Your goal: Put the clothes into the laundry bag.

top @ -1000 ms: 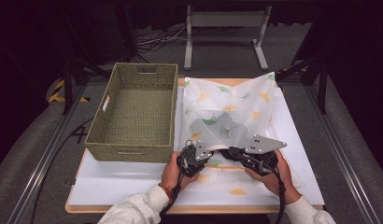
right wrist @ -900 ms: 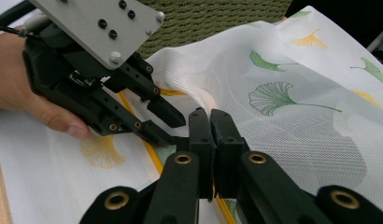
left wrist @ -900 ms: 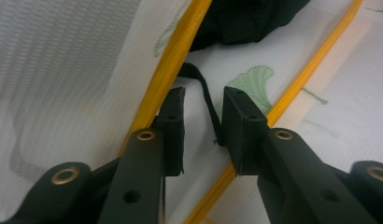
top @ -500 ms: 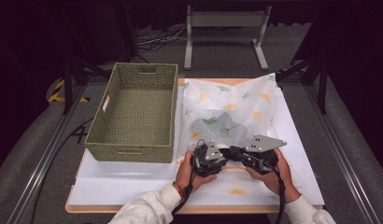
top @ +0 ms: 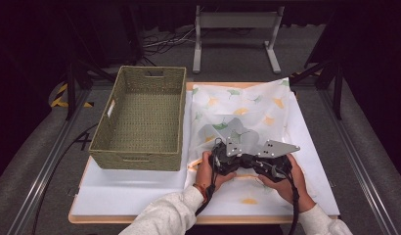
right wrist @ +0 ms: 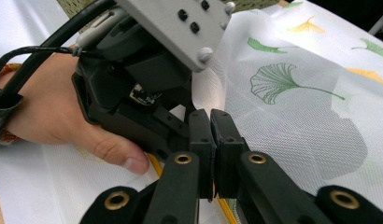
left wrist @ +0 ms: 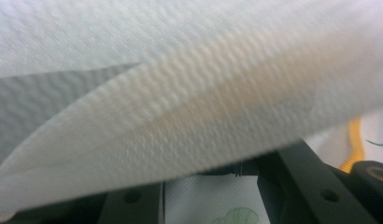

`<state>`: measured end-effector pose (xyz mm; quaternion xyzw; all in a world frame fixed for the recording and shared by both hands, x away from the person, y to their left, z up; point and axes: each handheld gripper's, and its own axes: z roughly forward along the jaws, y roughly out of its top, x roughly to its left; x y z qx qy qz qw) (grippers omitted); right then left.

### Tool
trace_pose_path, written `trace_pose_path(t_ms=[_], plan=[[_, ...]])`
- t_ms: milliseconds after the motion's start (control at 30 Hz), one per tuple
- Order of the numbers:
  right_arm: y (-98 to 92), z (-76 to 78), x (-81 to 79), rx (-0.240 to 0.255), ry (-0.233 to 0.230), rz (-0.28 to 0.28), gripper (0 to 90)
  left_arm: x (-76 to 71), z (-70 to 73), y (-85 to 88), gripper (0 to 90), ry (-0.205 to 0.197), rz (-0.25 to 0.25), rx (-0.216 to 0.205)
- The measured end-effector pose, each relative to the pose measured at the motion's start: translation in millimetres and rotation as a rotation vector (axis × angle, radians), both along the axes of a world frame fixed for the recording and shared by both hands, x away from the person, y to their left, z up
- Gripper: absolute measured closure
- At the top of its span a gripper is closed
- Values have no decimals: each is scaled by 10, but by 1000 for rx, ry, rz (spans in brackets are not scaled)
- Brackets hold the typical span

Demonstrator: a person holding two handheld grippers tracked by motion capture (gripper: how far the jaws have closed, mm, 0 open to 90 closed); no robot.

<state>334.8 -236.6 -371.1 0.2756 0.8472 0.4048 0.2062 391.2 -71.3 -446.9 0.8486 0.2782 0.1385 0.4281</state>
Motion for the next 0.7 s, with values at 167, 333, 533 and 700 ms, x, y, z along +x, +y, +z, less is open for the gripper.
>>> trace_pose_path(t_ms=[167,333,533,700], plan=[[7,-8,4,-8,5,-1,892,50,17,-40,736,12,47,13],[7,-11,3,-10,10,1,893,130,24,-34,746,32,89,1],[-4,-5,5,-7,5,-2,893,80,46,-25,683,52,73,-7],[-27,9,-3,-11,-13,0,893,14,51,55,646,47,25,-3]])
